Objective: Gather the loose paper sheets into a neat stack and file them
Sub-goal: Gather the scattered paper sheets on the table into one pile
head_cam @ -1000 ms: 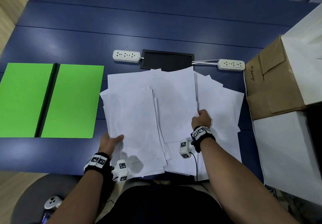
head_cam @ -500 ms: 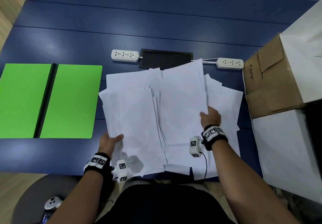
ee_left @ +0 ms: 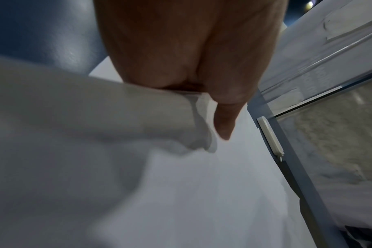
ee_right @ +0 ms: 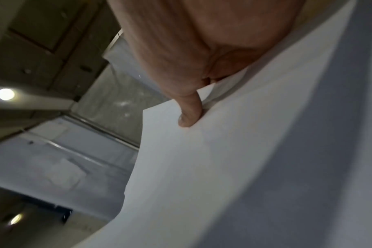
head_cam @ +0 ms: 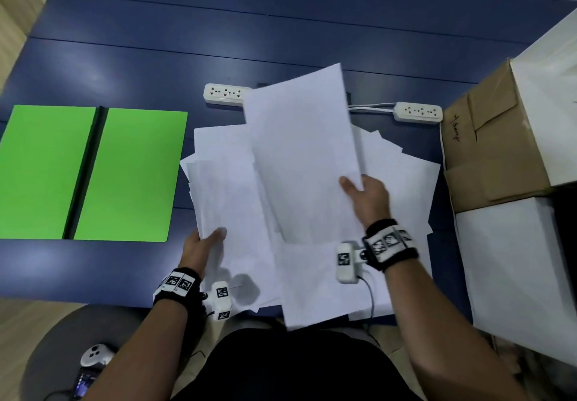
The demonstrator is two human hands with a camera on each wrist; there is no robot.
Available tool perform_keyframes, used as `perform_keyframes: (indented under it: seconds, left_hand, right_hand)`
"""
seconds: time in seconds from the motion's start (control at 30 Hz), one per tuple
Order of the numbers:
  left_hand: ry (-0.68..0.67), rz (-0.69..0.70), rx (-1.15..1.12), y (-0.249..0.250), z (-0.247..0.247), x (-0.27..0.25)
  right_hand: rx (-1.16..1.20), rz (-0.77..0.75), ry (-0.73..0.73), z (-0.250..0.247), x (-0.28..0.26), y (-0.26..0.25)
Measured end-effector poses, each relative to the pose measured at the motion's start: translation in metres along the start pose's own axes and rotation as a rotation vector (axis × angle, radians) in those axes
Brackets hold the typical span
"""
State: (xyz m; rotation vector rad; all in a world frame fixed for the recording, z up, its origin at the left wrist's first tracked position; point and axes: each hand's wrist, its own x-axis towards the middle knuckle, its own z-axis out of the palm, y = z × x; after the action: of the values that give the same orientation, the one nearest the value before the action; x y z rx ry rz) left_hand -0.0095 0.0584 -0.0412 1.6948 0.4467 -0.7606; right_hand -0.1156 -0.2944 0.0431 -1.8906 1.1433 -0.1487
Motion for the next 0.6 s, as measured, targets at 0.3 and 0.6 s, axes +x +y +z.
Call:
perform_keyframes:
  seconds: [0.3,0.6]
  left_hand:
    - [0.043,-0.213,-0.029,-0.007,-0.009,0.029]
    - [-0.001,-0.028,0.001,-0.004,-0.004,0.011]
  right_hand:
    - [-0.051,0.127,-0.325,0.144,-0.051,-0.003]
    - [-0.254,0.228,-0.036,0.150,-0.045,-0.006]
